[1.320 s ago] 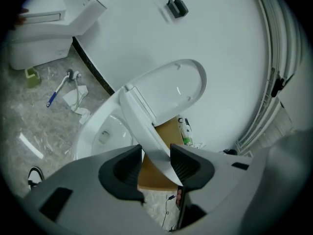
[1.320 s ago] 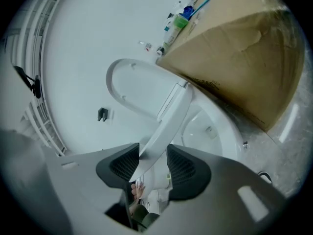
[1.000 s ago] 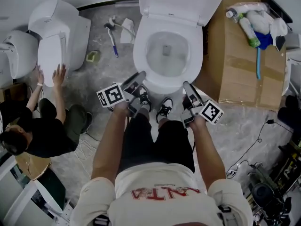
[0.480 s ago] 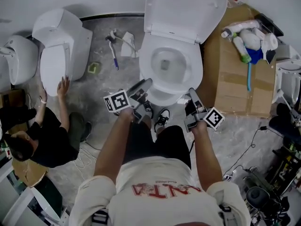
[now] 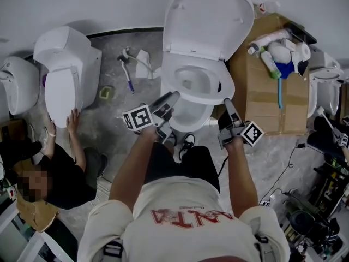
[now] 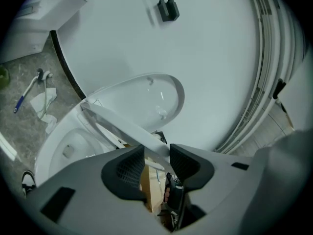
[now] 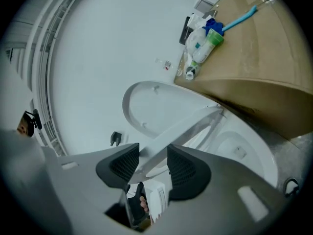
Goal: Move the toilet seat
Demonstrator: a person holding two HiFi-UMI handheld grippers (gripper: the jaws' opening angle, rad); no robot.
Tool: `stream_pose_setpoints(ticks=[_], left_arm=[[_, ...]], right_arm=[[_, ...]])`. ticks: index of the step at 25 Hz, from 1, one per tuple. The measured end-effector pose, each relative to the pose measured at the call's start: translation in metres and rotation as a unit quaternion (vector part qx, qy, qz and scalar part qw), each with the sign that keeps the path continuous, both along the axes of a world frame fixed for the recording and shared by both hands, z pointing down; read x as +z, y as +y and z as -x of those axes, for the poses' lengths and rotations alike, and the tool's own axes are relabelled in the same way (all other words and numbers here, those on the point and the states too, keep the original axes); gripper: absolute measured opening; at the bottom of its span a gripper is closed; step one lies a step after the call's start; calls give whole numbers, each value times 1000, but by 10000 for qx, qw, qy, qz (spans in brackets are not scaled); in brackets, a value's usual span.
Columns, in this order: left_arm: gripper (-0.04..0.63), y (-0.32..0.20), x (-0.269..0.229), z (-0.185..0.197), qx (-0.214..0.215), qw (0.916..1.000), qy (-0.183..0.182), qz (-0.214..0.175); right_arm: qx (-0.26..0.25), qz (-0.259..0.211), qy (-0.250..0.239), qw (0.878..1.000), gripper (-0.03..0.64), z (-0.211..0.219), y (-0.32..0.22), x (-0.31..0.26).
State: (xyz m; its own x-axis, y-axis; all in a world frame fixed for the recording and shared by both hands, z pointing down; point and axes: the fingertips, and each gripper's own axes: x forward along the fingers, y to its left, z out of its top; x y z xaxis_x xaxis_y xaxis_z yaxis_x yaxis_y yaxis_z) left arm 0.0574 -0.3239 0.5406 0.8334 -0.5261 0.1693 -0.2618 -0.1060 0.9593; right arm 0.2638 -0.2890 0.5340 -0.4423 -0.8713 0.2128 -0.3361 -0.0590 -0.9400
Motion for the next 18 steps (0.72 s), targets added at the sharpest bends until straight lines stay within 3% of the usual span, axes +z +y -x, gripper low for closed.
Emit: stream_pose_setpoints(ticks=[8, 18], left_arm=[[155, -46, -26, -11, 0, 9995, 196, -234], [155, -96, -47, -19, -288, 9990, 157, -305]], right_arm=[[322, -442, -160, 9984, 160, -13, -46, -27], [169, -670, -452, 9966, 140, -21, -99, -47]])
